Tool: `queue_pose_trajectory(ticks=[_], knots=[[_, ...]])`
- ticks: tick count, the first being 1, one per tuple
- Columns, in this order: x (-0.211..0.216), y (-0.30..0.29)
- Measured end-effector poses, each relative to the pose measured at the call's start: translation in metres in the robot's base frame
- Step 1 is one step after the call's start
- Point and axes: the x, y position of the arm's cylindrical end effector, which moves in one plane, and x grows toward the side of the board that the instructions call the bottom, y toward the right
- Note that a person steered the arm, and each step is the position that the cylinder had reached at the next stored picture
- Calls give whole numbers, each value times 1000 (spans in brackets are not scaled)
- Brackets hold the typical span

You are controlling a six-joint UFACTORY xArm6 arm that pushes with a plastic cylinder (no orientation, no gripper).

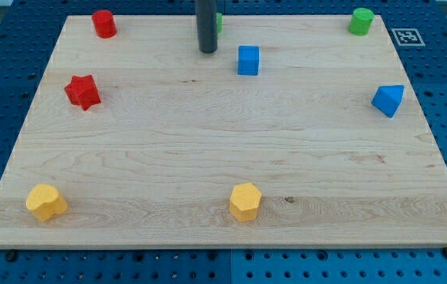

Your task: Move the blue cube to the bottom right

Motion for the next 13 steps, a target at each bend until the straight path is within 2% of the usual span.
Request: queue_pose_trajectory(ticks=[2, 4, 9, 11, 13], knots=[[14, 35], [59, 58], [52, 90], [90, 92], [140, 123]])
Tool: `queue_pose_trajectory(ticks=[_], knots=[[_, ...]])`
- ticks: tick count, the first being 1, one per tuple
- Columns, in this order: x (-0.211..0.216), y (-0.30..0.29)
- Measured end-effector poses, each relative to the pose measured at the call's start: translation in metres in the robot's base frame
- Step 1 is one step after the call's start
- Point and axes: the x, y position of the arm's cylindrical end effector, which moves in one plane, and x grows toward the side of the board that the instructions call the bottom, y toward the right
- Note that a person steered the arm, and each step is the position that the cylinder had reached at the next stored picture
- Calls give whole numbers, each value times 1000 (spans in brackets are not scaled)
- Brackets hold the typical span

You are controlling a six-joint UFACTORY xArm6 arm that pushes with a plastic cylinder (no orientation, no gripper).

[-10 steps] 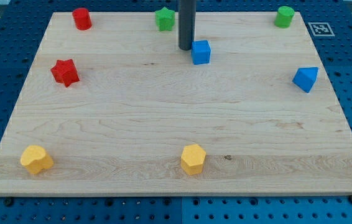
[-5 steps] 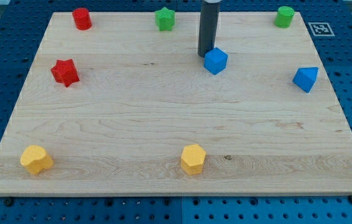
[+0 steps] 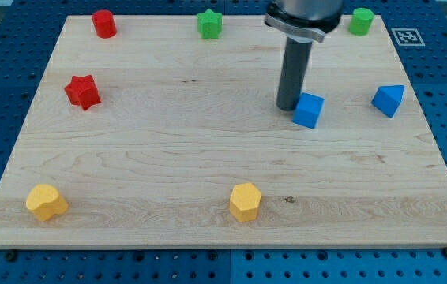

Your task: Move the blue cube to the bottom right

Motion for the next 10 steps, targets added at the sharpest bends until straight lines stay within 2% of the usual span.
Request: queue_pose_trajectory(ticks=[2, 5, 7, 10], knots=[[6, 38], [47, 72], [48, 96], [78, 149]])
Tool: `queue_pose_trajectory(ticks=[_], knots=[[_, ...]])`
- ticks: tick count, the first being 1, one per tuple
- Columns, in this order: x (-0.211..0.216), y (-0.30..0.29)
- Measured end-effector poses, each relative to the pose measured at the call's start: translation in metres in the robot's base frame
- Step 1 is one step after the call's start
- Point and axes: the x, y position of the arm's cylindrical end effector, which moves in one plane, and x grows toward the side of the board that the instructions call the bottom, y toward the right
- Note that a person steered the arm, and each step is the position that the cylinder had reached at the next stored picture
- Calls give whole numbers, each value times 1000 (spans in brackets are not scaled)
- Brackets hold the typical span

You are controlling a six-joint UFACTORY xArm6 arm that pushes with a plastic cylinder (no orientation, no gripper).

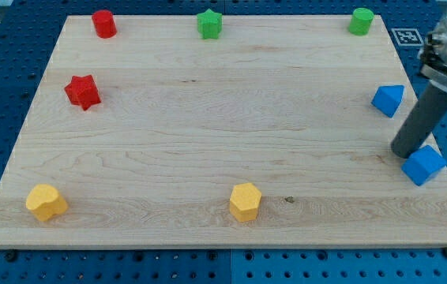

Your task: Move the blue cube to the bottom right

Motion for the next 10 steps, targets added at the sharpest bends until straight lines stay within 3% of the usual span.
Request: queue_pose_trajectory(ticks=[4, 6, 8, 10], knots=[[-6, 83], [26, 74], [26, 39], [18, 50]])
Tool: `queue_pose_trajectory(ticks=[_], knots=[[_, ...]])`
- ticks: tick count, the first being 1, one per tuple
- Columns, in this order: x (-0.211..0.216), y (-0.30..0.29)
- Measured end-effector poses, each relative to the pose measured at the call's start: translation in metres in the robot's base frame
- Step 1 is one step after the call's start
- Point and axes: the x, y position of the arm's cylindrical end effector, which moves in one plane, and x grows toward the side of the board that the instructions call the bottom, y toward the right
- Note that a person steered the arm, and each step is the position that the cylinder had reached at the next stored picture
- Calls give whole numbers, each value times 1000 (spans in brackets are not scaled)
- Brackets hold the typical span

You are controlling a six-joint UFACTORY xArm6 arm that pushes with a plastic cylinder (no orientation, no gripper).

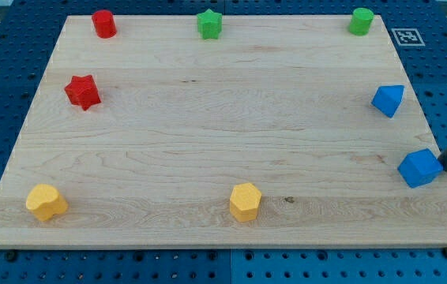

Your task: Move the blue cube to the bottom right

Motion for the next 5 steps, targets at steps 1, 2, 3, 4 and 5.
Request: queue_pose_trajectory(ticks=[1, 2, 3, 4, 5], knots=[[-22, -1], [-22, -20], [-18, -37], [2, -40], [19, -40]])
